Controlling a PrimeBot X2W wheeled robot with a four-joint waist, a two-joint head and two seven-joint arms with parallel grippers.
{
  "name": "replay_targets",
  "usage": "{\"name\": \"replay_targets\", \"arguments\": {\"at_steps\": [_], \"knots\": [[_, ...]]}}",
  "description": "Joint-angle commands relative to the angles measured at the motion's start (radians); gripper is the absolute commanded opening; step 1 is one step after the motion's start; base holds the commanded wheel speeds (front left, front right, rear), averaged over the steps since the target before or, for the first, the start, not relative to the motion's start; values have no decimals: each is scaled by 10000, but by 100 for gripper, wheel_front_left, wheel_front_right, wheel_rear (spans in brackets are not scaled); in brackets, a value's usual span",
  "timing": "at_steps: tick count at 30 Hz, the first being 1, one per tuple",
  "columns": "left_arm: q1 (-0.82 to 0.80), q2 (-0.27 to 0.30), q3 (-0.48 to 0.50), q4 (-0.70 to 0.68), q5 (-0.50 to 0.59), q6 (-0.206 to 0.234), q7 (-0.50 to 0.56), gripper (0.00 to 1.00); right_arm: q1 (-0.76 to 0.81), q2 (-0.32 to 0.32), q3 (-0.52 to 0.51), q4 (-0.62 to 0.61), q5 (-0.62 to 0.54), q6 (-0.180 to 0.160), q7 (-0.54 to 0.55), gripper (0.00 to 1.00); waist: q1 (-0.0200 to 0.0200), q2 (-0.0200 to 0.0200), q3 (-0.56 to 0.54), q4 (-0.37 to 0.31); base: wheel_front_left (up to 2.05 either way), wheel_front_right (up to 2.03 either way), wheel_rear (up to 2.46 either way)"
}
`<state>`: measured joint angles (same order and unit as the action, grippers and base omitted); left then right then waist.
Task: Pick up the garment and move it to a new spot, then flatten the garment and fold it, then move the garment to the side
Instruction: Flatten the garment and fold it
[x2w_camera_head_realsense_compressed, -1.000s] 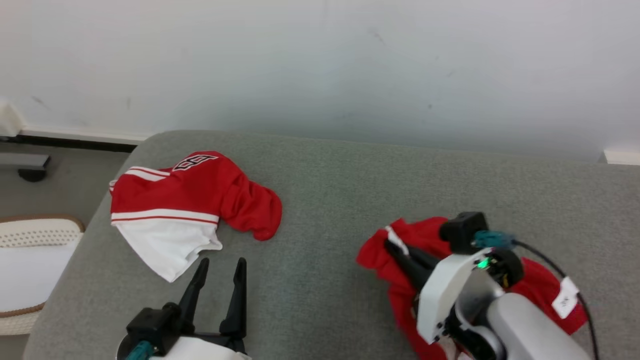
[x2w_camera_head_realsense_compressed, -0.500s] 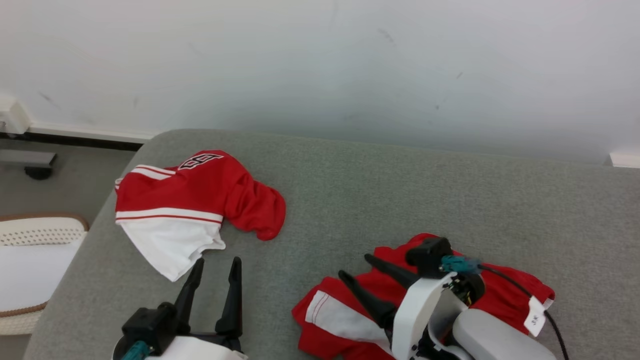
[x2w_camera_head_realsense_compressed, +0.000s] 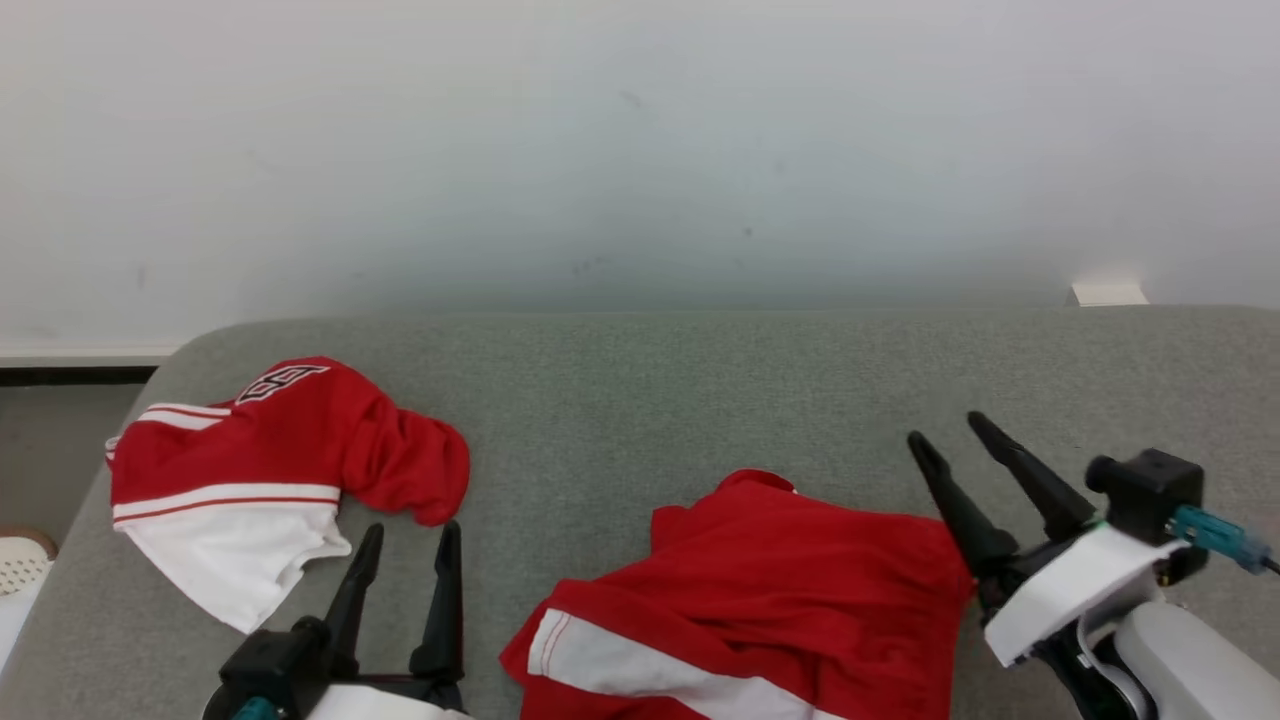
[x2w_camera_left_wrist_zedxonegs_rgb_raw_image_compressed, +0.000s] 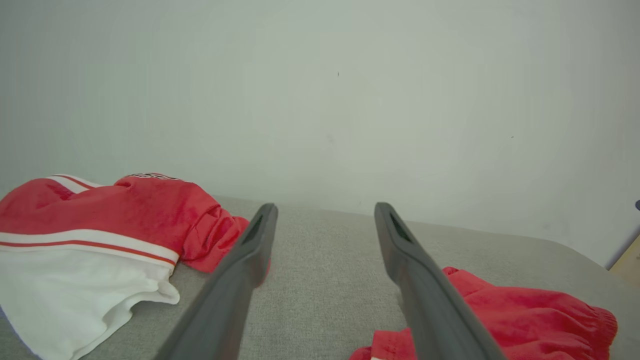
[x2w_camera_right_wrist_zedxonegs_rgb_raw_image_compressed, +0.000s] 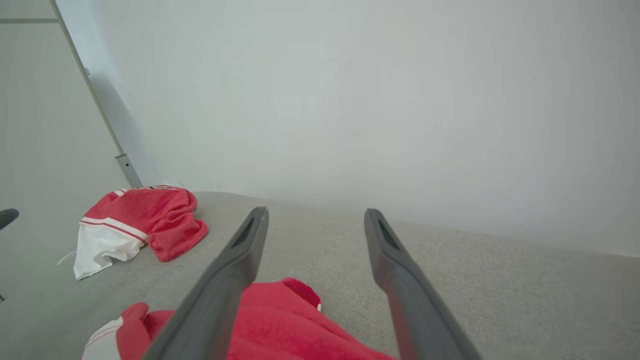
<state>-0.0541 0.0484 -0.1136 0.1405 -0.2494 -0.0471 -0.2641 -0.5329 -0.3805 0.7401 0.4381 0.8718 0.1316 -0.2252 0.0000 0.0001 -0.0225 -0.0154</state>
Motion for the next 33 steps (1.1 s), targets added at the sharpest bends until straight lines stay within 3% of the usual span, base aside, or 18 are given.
{"name": "replay_targets", "arguments": {"at_steps": [1, 7, 11, 15, 23, 33], "knots": [[133, 37, 82, -81, 132, 29, -4, 100, 444, -122, -462, -11, -221, -17, -170, 100, 0, -1, -14, -206, 0, 0, 0], [238, 37, 170, -219, 214, -32, -4, 100, 2206, 83, -2437, 92, -1219, -17, -379, 100, 0, -1, 54, -465, 0, 0, 0], [237, 37, 191, -193, 224, -95, -4, 100, 3069, 466, -3123, -38, -1472, -18, -347, 100, 0, -1, 97, -504, 0, 0, 0], [160, 37, 162, -125, 265, -129, -4, 100, 3512, 832, -3188, -231, -1369, -17, 288, 100, 0, -1, 108, -447, 0, 0, 0], [93, 37, 52, -20, 281, -191, -4, 100, 3914, 792, -2995, -309, -645, -17, 2472, 100, 0, -1, 89, -57, 0, 0, 0], [75, 37, 8, 0, 298, -202, -4, 100, 3204, 1145, -3721, 545, -1087, -17, 2834, 100, 0, -1, 164, 348, 0, 0, 0]]}}
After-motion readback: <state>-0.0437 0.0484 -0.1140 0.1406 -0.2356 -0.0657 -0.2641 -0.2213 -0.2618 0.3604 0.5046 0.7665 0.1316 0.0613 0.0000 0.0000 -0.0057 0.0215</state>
